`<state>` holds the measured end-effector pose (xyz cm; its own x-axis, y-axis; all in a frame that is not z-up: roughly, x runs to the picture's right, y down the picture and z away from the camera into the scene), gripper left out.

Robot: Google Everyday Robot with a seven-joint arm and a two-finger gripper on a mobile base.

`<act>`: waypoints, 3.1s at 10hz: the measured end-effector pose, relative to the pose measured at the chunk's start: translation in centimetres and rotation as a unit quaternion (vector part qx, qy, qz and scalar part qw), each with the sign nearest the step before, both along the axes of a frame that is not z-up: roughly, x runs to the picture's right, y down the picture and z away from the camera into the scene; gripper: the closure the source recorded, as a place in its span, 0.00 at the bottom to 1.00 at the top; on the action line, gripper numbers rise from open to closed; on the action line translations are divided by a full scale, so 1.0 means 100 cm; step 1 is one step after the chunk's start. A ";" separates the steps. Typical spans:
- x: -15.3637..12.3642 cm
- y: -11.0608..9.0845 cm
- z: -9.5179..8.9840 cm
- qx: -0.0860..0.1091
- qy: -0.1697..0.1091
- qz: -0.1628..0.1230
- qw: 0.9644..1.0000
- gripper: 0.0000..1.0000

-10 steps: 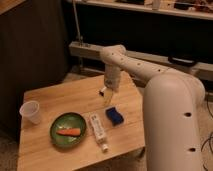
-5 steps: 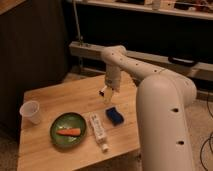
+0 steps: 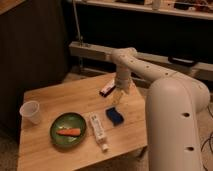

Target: Move the arm in a circular motion

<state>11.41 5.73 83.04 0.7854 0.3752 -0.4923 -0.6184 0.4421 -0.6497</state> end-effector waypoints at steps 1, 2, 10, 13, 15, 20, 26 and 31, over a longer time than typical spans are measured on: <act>0.010 0.002 -0.004 0.004 0.008 0.005 1.000 0.20; 0.017 0.003 -0.008 0.009 0.018 0.011 1.000 0.20; 0.172 0.080 -0.116 0.054 0.122 0.069 0.989 0.20; 0.179 0.111 -0.159 0.075 0.089 0.036 0.993 0.20; 0.154 0.127 -0.188 0.085 0.052 0.002 0.995 0.20; 0.013 0.143 -0.227 0.097 -0.065 -0.086 0.989 0.20; -0.163 0.137 -0.224 0.093 -0.188 -0.166 0.964 0.20; -0.195 0.074 -0.141 0.111 -0.179 -0.171 0.962 0.20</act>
